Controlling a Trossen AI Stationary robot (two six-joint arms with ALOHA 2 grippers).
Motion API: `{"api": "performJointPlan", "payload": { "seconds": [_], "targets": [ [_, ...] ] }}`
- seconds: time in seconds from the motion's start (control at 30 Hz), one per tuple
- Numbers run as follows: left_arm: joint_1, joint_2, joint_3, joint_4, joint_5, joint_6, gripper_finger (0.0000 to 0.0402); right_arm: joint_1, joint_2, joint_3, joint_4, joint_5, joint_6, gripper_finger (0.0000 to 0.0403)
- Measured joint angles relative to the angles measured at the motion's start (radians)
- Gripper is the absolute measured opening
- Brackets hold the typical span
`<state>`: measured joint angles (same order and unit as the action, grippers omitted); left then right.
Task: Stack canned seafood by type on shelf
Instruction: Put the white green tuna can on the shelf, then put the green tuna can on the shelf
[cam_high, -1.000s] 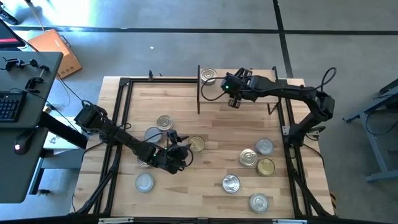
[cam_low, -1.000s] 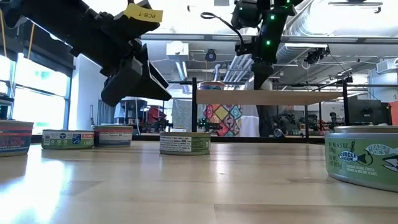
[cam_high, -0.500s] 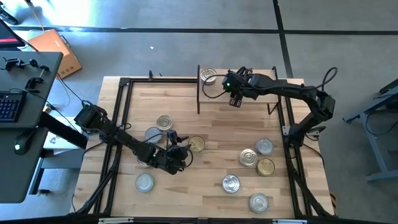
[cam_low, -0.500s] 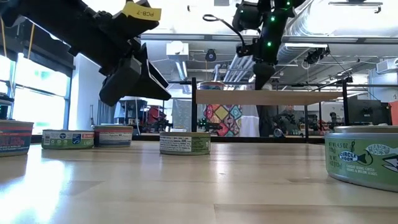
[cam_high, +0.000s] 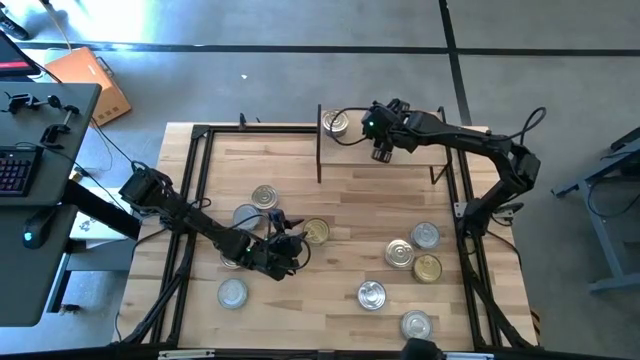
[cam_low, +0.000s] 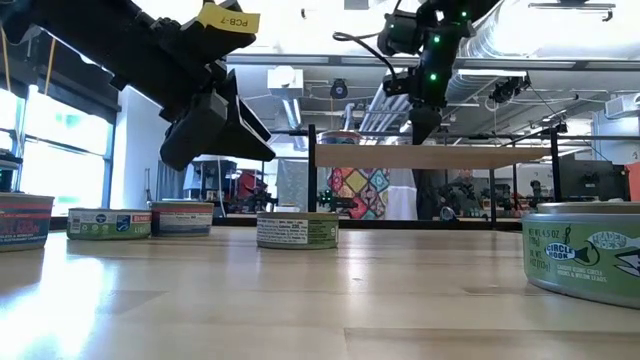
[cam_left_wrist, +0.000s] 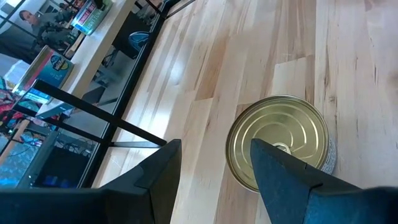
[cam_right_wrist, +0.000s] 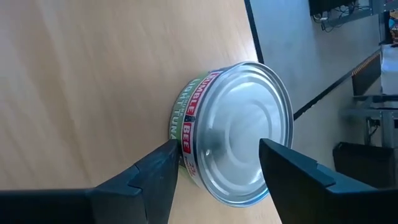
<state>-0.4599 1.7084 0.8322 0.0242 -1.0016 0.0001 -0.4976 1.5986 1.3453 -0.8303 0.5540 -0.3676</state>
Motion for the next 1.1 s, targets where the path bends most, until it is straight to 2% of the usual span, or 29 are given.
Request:
{"api": "performJointPlan", "payload": {
  "seconds": [0.2,0.47,0.67,0.83,0.97,1.1],
  "targets": [
    [0.000,0.000,0.000,0.000,0.000,0.000,0.0186,0.010,-0.001,0.000,-0.002,0.086,0.015,0.0215],
    [0.000,0.000,0.000,-0.001,0.005,-0.013,0.0186,0.070,-0.003,0.059,-0.099,0.072,0.083,0.0215],
    [-0.007,0.000,0.000,-0.004,0.006,-0.026,0.0186,0.155,-0.036,0.076,-0.129,-0.083,0.153,0.0215],
    [-0.020,0.000,0.000,-0.003,0.006,-0.025,0.0186,0.272,-0.068,0.075,-0.086,-0.125,0.239,0.0202],
    [-0.020,0.000,0.000,-0.004,0.005,-0.026,0.0186,0.394,-0.072,0.011,0.018,-0.180,0.263,0.0188],
    [-0.020,0.000,0.000,-0.003,0.018,-0.034,0.0186,0.528,-0.072,-0.128,0.211,-0.228,0.309,0.0175]
  ]
}}
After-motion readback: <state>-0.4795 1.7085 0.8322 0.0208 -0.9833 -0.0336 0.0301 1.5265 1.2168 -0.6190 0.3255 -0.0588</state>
